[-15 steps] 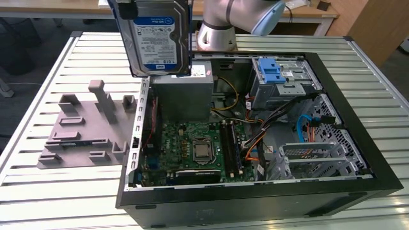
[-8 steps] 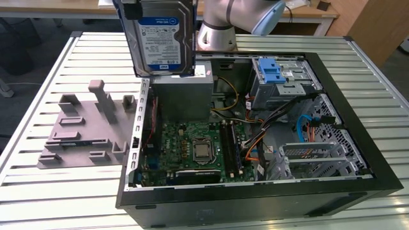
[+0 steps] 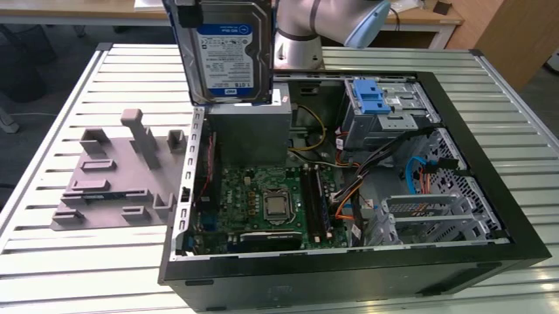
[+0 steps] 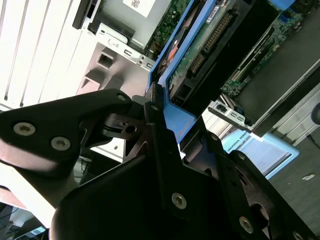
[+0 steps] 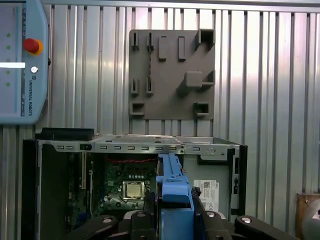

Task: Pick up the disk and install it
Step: 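Pick up the disk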

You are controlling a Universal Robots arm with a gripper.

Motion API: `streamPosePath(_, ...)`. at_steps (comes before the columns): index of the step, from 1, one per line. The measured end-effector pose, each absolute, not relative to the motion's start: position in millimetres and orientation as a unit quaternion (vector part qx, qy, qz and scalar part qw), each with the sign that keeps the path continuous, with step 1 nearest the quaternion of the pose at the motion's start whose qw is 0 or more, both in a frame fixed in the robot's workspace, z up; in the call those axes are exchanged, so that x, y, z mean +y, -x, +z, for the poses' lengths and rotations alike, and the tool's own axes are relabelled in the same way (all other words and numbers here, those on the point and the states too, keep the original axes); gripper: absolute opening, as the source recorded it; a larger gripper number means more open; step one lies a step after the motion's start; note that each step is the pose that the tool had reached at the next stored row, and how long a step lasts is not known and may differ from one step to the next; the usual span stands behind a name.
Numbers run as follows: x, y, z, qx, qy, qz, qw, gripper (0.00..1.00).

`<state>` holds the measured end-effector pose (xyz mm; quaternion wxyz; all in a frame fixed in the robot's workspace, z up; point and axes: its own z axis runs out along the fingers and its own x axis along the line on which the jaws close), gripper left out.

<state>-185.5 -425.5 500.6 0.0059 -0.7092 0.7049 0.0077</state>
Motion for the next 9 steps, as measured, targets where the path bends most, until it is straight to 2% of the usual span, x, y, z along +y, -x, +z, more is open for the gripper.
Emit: streamPosePath(9, -425.6, 176.5, 500.1, 0.705, 0.709, 0.008, 0.006, 0.36)
